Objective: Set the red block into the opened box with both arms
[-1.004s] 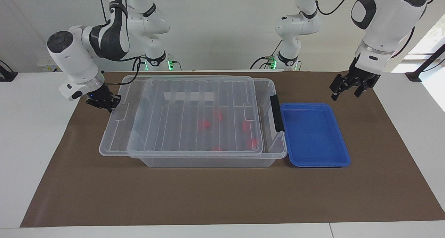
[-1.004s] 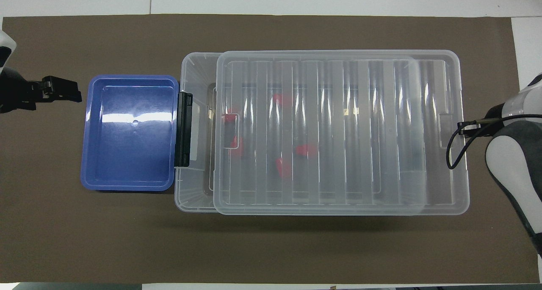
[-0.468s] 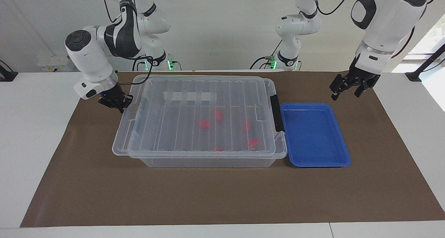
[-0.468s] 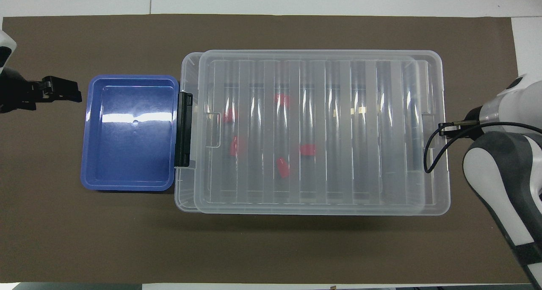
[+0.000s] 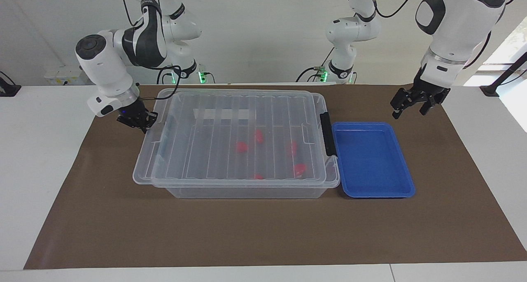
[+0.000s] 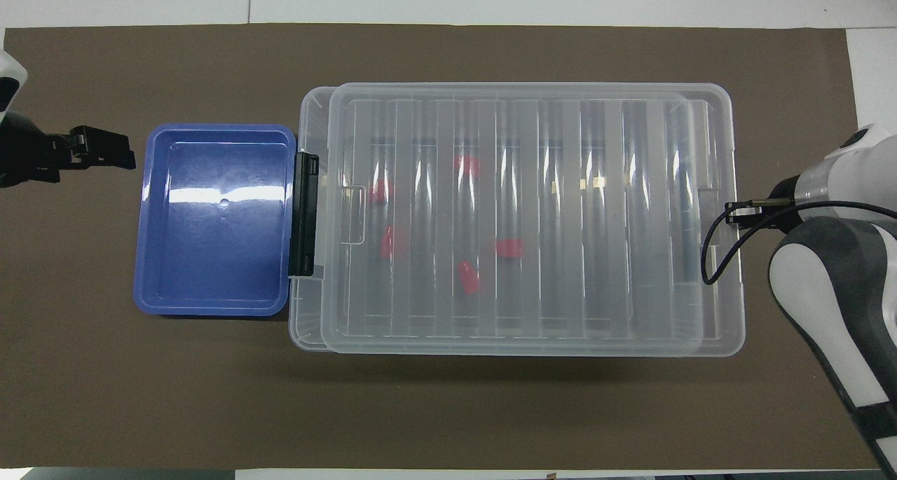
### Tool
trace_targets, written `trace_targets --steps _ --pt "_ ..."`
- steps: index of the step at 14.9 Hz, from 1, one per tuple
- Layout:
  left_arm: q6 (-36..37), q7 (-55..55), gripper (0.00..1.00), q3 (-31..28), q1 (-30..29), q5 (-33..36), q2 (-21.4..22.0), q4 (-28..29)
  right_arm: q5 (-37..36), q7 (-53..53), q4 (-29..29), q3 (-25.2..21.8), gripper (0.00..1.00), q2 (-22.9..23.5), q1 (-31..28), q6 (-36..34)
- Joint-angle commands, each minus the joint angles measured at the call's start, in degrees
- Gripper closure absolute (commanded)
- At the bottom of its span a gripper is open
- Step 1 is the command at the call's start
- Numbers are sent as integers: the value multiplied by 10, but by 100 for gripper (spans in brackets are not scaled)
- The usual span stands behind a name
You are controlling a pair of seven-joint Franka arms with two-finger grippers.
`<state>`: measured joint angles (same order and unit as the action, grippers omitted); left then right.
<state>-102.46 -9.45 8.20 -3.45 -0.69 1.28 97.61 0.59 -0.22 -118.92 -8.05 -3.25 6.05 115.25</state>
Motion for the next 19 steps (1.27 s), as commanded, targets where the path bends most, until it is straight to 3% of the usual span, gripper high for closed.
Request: trace_targets --steps 1,19 --pt "9 4 0 2 -4 -1 1 -1 22 21 -20 5 100 6 24 18" --pt "9 4 0 2 -5 -1 1 -1 22 26 -13 5 100 9 28 12"
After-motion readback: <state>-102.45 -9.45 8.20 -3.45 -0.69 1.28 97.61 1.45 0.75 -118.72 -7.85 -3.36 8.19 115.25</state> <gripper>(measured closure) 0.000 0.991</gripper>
